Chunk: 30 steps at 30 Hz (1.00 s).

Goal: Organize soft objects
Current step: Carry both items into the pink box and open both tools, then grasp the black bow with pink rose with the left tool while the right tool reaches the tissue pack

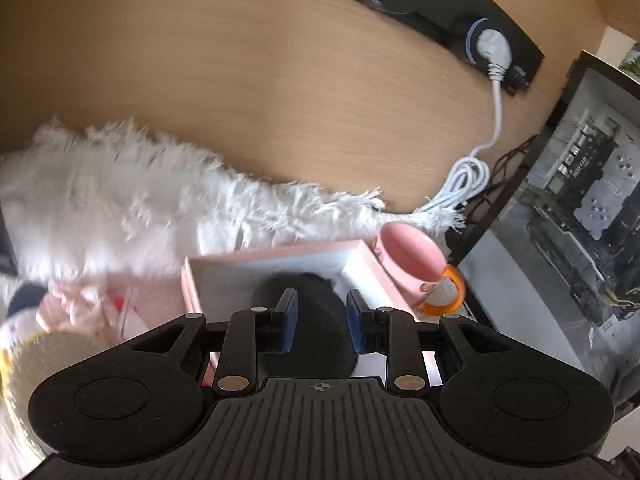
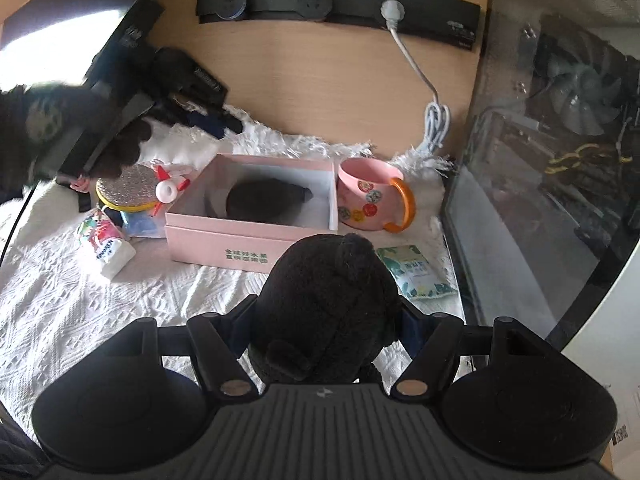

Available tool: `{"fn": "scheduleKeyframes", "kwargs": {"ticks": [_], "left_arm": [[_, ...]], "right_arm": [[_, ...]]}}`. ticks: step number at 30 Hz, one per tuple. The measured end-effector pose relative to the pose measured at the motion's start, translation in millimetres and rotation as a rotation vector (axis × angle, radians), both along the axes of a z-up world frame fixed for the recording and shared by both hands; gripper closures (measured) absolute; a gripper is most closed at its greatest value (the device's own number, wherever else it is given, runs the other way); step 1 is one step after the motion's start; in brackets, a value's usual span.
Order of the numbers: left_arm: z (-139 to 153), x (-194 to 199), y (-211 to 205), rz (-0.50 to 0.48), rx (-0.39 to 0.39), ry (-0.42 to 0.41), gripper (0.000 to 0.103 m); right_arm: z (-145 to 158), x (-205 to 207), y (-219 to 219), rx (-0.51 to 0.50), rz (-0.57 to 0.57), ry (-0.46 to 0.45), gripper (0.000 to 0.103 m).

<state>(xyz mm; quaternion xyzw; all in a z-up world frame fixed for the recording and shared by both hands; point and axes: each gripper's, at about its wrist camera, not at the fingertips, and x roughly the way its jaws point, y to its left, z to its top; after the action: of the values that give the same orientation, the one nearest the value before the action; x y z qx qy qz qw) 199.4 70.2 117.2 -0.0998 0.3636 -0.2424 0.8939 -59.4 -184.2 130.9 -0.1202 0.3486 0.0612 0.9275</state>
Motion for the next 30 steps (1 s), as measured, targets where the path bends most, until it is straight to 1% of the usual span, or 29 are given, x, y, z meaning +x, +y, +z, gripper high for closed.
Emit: {"fn": "scheduleKeyframes", "kwargs": {"ticks": [4, 7, 8, 10, 13, 16, 18, 19, 21, 24, 27, 30], "left_arm": [[-12.5, -15.6, 27.0, 0.059, -0.071, 0.044, 0.074], [-21.4, -48.5, 47.6, 0.075, -0.077, 0.054, 0.073], [-19.4, -59.6, 52.3, 0.083, -0.073, 0.057, 0.073], [-27.5, -87.6, 65.1, 0.095, -0.064, 0.073, 0.073], [-35.3, -120.6, 81.3, 0.105, -0.061, 0.090, 0.073], [-43.4, -138.9, 95.7, 0.131, -0.068, 0.127, 0.073], [-47.5, -145.8, 103.1, 0.155, -0.071, 0.137, 0.073], [-49.6, -149.0, 107.1, 0.170, -0.063, 0.141, 0.073], [-53.1, -154.9, 116.7, 0.205, -0.046, 0.149, 0.073], [-58.2, -160.6, 131.9, 0.247, -0.043, 0.159, 0.073], [-61.6, -163.0, 146.3, 0.294, -0.050, 0.170, 0.073], [-58.6, -159.0, 161.3, 0.345, -0.062, 0.152, 0.073]], "right_arm": [[-7.8, 8.7, 1.2, -0.020, 0.008, 0.046, 0.032], [-4.8, 24.7, 5.2, 0.025, 0.030, 0.063, 0.032], [-0.9, 34.1, 7.1, 0.046, 0.038, 0.065, 0.032], [13.1, 59.4, 14.2, 0.076, 0.063, 0.047, 0.033], [43.1, 105.4, 32.1, 0.108, 0.112, -0.022, 0.034], [61.9, 154.3, 60.7, 0.087, 0.151, -0.086, 0.036], [63.9, 185.7, 79.3, 0.108, 0.179, -0.091, 0.023], [61.1, 198.6, 87.6, 0.113, 0.197, -0.062, 0.018], [54.2, 215.8, 98.9, 0.112, 0.210, -0.017, 0.018], [44.9, 216.9, 101.2, 0.122, 0.207, -0.005, 0.018], [32.9, 213.5, 94.0, 0.129, 0.206, 0.028, 0.018], [14.6, 199.4, 92.6, 0.093, 0.214, 0.074, 0.018]]}}
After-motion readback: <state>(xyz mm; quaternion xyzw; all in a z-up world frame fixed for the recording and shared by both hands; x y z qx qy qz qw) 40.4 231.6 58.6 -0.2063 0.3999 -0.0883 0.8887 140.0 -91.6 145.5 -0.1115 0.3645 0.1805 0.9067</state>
